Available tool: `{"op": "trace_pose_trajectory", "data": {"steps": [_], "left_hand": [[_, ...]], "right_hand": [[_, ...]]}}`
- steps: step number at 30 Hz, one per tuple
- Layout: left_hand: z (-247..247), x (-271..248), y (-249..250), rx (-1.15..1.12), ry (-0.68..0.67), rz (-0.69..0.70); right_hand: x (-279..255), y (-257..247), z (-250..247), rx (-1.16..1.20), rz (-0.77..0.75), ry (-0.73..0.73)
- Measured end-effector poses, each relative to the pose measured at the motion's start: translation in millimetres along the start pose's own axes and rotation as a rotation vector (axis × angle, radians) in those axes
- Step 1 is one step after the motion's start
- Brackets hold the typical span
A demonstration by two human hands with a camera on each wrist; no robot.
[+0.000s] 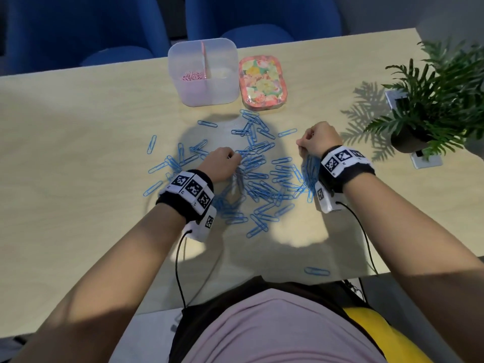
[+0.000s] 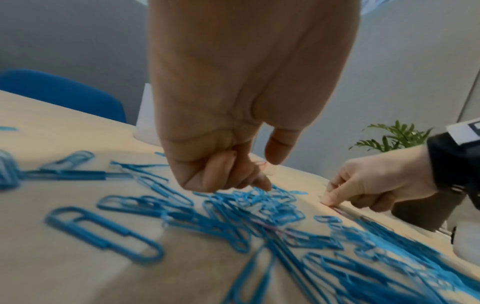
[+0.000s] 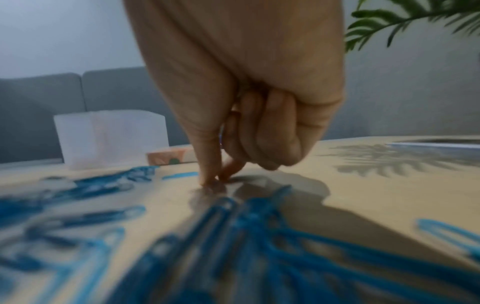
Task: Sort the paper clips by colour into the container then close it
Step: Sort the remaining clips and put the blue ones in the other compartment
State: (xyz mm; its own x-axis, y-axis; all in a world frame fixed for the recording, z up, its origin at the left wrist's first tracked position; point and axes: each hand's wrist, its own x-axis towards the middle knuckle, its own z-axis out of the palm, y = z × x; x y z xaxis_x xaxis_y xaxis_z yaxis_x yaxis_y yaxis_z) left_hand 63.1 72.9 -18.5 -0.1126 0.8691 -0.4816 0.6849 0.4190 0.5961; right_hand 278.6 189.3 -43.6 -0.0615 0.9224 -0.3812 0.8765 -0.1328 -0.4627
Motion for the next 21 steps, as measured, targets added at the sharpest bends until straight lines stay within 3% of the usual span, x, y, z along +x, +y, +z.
{"op": "trace_pose_trajectory", "data": {"steps": [4,8,12,15,19,21], "left_hand": [[-31.1,0.6,-2.9,-0.089,0.047,-0.072],[-73.4,17.2,5.5,-0.029,0.208,-0.009],[-116.4,51.8,20.1,0.084,0.399,0.027],[-140.2,79.0,31.2,0.168,0.446,-0.033],[-154.3,101.6,35.0,0.274,0.44,-0.072],[-153.3,105.1,32.7,0.214,0.4,-0.032]], "right_hand": [[-3.2,-8.0,-1.7,-0.071,-0.019,-0.112],[-6.1,-10.4,-1.8,-0.074,-0.015,-0.168],[-12.1,-16.8,-6.4,0.351,0.011,-0.254],[-18.0,-35.1,-18.4,0.691,0.017,-0.394],[-9.5,-73.8,-31.3,0.792,-0.037,-0.318],[-2.4,-103.4,-33.5,0.837,-0.06,-0.317]]}}
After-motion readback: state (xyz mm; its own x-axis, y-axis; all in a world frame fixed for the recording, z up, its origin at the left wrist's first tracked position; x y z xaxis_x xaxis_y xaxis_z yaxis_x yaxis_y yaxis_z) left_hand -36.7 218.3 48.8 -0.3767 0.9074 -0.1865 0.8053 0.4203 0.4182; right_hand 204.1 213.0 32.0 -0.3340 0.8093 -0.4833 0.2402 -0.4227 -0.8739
